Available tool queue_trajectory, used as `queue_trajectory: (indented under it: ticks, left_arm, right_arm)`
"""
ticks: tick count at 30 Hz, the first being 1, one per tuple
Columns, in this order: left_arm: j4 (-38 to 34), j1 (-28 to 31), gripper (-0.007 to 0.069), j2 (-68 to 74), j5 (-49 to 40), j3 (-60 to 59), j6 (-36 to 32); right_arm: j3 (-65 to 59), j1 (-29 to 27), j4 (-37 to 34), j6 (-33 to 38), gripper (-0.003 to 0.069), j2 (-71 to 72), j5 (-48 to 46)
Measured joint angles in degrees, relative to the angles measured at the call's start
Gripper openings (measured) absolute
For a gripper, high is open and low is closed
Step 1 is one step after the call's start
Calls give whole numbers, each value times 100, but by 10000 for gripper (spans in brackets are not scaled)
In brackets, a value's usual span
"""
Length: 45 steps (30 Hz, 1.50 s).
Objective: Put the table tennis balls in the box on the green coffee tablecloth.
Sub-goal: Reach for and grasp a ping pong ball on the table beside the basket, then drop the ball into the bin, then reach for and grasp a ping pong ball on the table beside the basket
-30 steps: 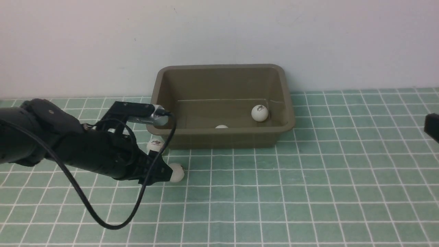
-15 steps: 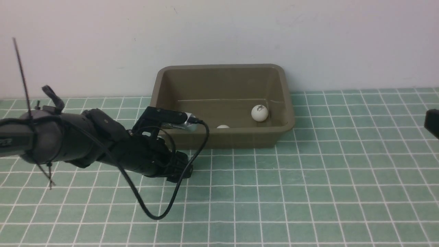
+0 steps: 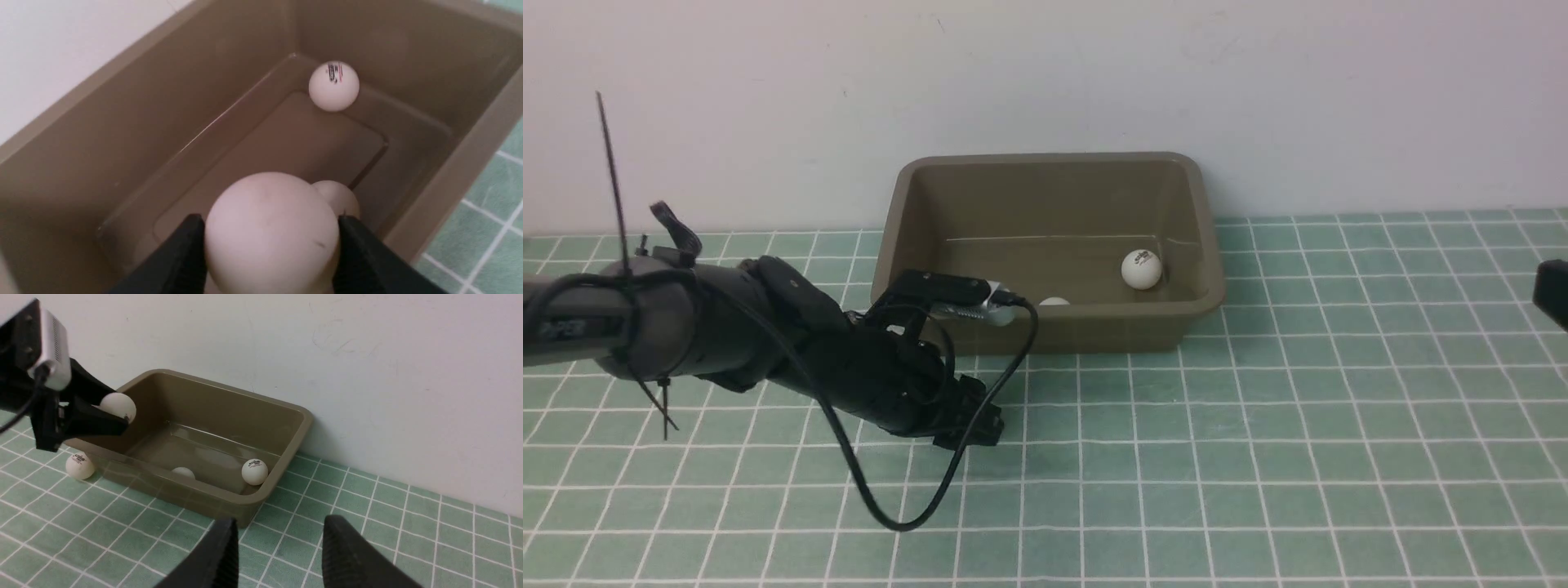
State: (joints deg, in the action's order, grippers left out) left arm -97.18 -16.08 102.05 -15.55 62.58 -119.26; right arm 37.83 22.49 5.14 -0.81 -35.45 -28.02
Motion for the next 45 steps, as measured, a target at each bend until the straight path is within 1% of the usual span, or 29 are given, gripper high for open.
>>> queue_trajectory:
  ticks: [2,5,7,10,13,14,16,20,22,27,31,34,37,39,43,45]
  left_arm:
    - [-35,-5,352,206,0,140,-220]
    - [-69,-5,356,514,117,338,-367]
    - [-81,-5,394,570,313,412,-381]
    - [-106,-5,503,534,738,463,-277]
    - [-122,-5,546,429,1060,463,-42]
    - [-122,-5,559,365,1289,463,145]
    - [-149,-5,566,191,1633,455,483]
    - [-203,-5,564,-326,2136,314,867]
    - [-216,-5,560,-510,2249,213,898]
    - [-251,-5,520,-1087,2543,-135,959]
    - [-251,-5,486,-1506,2641,-485,1131]
    - [-263,-5,454,-1866,2507,-851,1336]
    - [-263,-5,433,-2114,2085,-1082,1462]
    - [-251,-5,418,-2275,1466,-1244,1502]
    - [-226,-5,404,-2436,506,-1400,1538]
    - [-190,-5,400,-2477,-178,-1481,1621]
  right_arm:
    - [0,0,0,0,273,0,-19]
    - [0,0,-45,-64,273,0,-118]
    - [0,0,-83,-85,273,0,-219]
    - [0,0,-105,-85,273,0,-360]
    - [0,0,-110,-85,273,0,-472]
    - [0,0,-110,-85,273,0,-472]
    - [0,0,-110,-85,273,0,-481]
    - [0,0,-110,-85,273,0,-481]
    - [0,0,-110,-85,273,0,-481]
    - [0,0,-104,-85,273,0,-476]
    - [0,0,-104,-85,273,0,-464]
    - [0,0,-98,-85,273,0,-439]
    - [0,0,-63,-85,273,0,-405]
    - [0,0,-25,-85,273,0,-366]
    - [0,0,50,-85,273,0,-306]
    - [0,0,62,-85,273,0,-306]
